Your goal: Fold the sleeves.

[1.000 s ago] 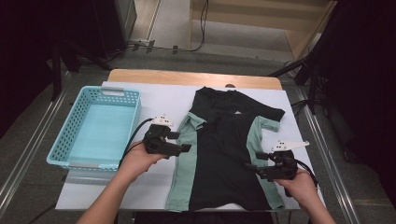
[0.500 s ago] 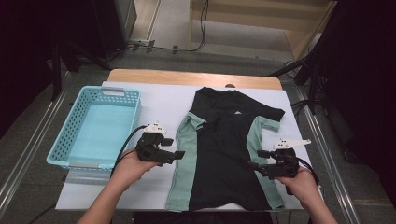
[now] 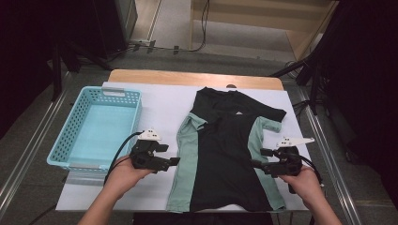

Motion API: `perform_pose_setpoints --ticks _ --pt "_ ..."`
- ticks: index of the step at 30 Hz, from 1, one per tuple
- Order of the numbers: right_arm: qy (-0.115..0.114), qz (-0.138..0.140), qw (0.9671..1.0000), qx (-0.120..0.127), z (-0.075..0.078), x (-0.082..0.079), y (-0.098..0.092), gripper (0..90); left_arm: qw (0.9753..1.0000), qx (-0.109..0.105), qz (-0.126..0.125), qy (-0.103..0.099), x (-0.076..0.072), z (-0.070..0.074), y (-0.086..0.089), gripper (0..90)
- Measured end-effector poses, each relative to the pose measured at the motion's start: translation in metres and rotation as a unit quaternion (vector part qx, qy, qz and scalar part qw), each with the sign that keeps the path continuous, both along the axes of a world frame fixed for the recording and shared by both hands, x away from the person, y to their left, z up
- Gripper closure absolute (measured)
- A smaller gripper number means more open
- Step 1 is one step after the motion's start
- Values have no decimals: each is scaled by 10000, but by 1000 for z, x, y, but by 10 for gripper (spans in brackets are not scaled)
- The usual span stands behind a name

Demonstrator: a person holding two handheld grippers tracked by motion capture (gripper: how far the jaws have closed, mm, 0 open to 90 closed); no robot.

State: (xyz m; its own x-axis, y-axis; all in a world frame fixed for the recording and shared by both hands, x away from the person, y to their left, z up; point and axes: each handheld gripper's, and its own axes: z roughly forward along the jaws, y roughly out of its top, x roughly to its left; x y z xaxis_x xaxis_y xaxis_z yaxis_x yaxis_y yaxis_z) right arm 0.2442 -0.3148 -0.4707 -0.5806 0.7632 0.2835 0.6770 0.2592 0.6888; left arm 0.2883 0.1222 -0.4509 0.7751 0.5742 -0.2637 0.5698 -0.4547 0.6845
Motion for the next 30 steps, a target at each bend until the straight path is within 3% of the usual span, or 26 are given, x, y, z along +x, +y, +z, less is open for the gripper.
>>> perform_pose_setpoints --ticks 19,25,30 --pt "3 -269 9996 26 2 12 -15 248 9998 24 183 29 -9 -4 12 295" --pt "-170 -298 9994 -105 -2 18 -22 247 9998 13 188 82 -8 -5 12 295" --pt "-101 -476 9988 -31 -5 24 -31 245 9997 -14 215 91 -6 -4 11 295"
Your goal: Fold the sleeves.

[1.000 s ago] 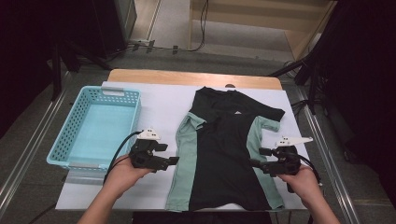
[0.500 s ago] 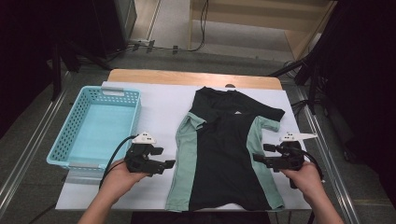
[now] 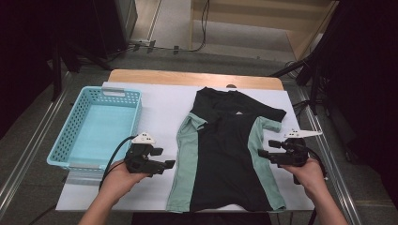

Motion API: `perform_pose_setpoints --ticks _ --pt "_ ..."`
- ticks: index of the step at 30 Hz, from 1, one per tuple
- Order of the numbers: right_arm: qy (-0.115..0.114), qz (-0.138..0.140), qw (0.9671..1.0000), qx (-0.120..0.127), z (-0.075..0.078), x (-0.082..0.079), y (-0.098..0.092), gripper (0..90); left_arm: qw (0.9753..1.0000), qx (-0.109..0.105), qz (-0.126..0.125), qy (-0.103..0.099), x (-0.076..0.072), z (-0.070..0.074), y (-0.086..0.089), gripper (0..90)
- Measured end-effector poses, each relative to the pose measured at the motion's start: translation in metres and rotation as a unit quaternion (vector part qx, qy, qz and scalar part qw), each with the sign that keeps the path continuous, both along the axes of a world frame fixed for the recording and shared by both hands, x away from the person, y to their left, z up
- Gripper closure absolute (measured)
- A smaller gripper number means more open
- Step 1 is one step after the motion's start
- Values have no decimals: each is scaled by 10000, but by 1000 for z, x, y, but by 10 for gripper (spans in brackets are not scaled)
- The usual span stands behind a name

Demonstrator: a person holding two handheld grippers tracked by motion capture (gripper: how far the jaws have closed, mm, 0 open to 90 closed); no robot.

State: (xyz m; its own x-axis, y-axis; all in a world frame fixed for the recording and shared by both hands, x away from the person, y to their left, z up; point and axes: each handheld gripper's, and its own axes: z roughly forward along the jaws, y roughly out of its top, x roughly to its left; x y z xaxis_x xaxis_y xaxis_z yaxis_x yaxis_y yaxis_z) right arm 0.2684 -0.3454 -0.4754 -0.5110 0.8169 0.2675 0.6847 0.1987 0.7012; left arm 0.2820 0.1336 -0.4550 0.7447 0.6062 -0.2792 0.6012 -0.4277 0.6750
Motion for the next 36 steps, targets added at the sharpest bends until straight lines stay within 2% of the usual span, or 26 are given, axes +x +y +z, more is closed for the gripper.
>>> perform_pose_setpoints --ticks 7,17,36 --pt "81 -333 9994 -60 0 5 -13 246 10000 1 -9 -21 -2 0 -1 294" --pt "142 -687 9974 -153 -1 18 -15 268 10000 -56 -48 -7 -1 -1 1 295" --pt "217 -1009 9944 -221 -6 45 -27 281 9999 -39 -96 -56 0 -3 2 295"
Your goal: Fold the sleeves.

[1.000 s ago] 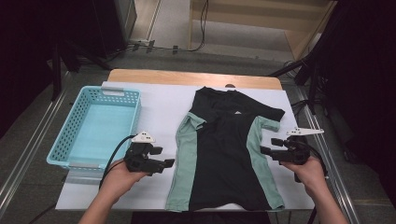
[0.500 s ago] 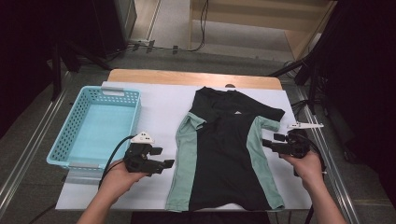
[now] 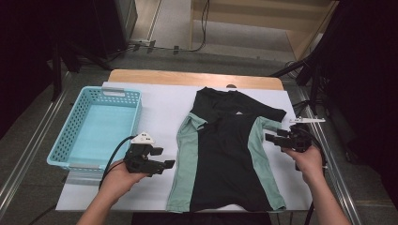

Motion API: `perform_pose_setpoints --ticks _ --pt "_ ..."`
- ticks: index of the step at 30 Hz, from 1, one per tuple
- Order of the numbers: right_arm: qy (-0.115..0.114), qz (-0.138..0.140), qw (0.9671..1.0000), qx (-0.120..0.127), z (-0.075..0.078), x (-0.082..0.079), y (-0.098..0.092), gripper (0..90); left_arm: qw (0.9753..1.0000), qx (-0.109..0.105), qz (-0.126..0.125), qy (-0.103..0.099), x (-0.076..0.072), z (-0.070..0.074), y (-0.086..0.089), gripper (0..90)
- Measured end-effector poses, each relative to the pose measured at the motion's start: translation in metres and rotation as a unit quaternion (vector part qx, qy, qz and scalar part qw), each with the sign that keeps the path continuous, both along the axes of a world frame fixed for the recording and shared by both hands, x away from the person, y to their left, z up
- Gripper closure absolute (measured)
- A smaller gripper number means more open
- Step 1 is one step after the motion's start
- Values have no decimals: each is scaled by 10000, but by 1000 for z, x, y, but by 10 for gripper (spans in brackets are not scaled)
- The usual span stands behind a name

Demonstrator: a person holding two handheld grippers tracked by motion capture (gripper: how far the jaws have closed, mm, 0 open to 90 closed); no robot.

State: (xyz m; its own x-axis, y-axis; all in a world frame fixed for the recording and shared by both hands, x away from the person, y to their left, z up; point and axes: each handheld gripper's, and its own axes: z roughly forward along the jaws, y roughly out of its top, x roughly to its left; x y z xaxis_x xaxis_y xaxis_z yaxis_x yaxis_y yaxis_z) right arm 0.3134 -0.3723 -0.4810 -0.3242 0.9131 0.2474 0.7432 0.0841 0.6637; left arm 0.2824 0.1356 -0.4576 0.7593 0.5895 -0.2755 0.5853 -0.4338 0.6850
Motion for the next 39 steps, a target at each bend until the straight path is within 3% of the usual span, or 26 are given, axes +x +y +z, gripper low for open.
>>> perform_pose_setpoints --ticks 13,39 --pt "109 -385 9990 -188 -6 25 -15 292 10000 9 0 -38 0 -2 -1 296" --pt "220 -699 9967 -353 -16 65 -28 305 9999 10 138 -81 -3 -7 -6 296"
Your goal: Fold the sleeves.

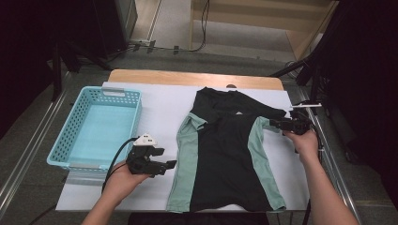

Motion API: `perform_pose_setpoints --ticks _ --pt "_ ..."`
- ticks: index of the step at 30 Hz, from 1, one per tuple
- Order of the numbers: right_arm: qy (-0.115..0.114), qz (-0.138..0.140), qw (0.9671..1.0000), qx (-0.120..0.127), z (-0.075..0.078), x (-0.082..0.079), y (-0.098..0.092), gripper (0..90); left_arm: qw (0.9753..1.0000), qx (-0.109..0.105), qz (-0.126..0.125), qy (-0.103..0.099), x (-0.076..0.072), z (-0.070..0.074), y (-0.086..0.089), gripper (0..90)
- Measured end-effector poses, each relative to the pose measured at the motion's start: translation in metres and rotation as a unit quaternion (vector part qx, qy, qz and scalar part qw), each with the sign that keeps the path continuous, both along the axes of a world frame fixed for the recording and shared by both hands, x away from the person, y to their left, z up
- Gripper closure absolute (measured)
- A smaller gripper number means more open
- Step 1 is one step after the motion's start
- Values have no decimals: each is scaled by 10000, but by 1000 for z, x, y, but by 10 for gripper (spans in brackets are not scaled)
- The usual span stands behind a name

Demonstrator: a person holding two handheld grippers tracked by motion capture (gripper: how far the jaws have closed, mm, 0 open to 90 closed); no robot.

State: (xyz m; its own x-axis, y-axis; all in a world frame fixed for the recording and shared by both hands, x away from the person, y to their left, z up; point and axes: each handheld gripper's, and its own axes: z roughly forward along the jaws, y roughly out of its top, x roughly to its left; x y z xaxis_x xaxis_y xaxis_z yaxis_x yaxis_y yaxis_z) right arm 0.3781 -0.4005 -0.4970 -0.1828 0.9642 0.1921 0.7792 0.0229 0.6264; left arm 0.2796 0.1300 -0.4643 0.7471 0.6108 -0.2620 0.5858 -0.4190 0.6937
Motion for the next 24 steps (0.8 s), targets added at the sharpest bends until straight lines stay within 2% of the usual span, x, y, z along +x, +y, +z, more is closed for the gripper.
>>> perform_pose_setpoints --ticks 3,8,11,14,17,21,22,24 --pt "55 -167 9998 11 -3 5 -5 305 10000 -2 6 -4 -1 0 0 296" --pt "93 -261 9996 21 -8 9 -7 307 10000 18 11 -27 -2 -1 0 296" --pt "188 -361 9992 -33 -16 14 -9 313 10000 50 7 -45 -2 -2 0 296" --pt "122 -355 9992 -143 -18 14 -7 332 10000 65 -4 -40 -2 -2 0 296" --pt "63 -281 9984 -484 -18 13 -2 428 10000 53 -1 -31 -3 -2 -1 296" --pt "76 -276 9980 -564 -17 13 2 474 10000 65 -14 -34 -3 -1 0 296" --pt "87 -251 9982 -543 -17 13 4 549 10000 70 -14 -36 -3 -1 0 295" --pt "130 -244 9985 -469 -16 12 6 640 10000 69 -20 -34 -3 -1 -1 295"
